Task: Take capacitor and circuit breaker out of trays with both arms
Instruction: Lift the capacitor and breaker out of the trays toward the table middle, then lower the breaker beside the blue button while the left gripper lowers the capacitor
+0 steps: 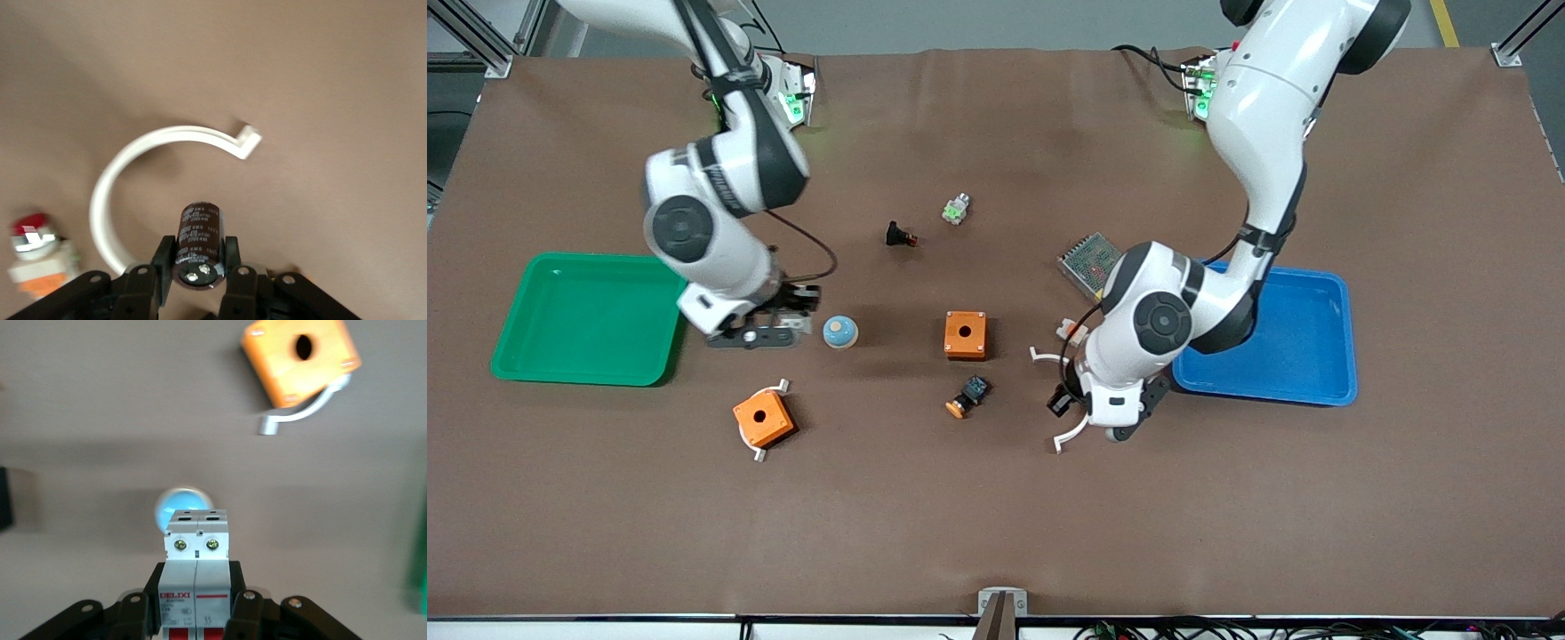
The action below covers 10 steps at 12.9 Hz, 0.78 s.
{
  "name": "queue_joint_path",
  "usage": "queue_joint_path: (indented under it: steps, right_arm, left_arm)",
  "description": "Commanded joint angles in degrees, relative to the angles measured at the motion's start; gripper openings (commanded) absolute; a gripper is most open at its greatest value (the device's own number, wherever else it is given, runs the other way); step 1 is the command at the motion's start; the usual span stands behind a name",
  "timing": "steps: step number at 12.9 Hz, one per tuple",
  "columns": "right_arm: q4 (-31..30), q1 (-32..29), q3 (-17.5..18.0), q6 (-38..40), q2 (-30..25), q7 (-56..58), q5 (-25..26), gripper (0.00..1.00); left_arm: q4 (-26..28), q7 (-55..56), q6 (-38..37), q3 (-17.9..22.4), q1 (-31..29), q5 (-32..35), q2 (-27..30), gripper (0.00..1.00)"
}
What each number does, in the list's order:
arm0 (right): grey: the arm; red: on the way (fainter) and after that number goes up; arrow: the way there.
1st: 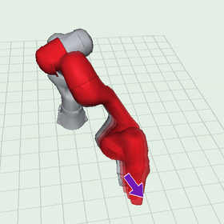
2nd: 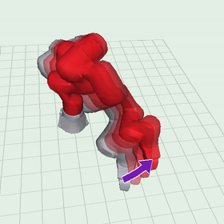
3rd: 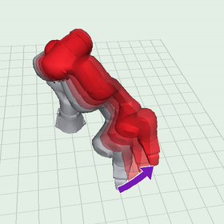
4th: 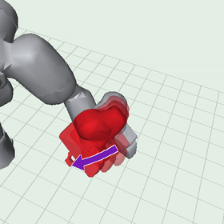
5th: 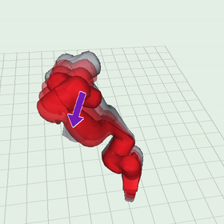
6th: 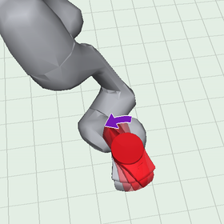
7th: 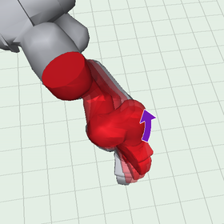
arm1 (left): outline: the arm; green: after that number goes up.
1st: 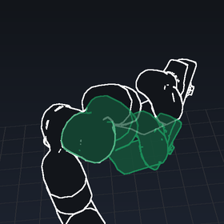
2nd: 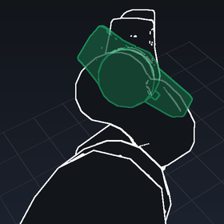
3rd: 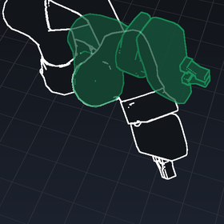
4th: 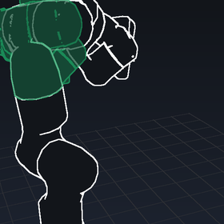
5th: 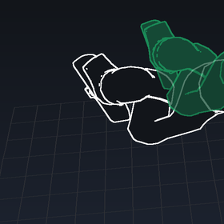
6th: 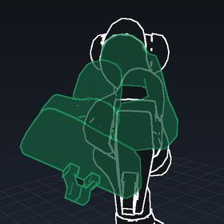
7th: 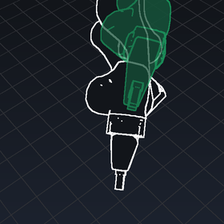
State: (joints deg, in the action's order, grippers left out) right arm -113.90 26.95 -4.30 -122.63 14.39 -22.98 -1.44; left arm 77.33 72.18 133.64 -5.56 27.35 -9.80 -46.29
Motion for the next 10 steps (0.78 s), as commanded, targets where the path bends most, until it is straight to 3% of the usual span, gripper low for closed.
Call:
queue_joint_path:
  steps: [1,5,6,9,10]
  right_arm:
    - [5.78,2.84,-0.80,-3.65,7.90,-6.71,-2.60,0.02]
    - [10.45,4.69,-0.88,-9.02,16.18,-7.43,-9.19,0.02]
    - [11.24,4.78,-0.80,-9.64,17.59,-7.52,-9.37,0.02]
    - [13.79,5.48,-0.88,-9.82,20.76,-7.43,-11.92,0.02]
    - [14.14,5.40,-0.88,-9.82,21.11,-7.43,-11.92,0.03]
  left_arm:
    - [-3.23,1.38,3.29,0.55,1.47,-0.92,-4.85,0.01]
    - [-3.42,2.70,3.38,0.90,3.23,-0.92,-6.36,0.07]
    - [-3.50,2.27,3.46,0.99,3.23,-0.84,-6.36,0.15]
    - [-3.42,-3.51,3.55,1.34,3.14,-0.48,-6.18,0.53]
    - [-3.42,-4.06,3.55,1.60,3.14,-0.14,-6.01,0.61]
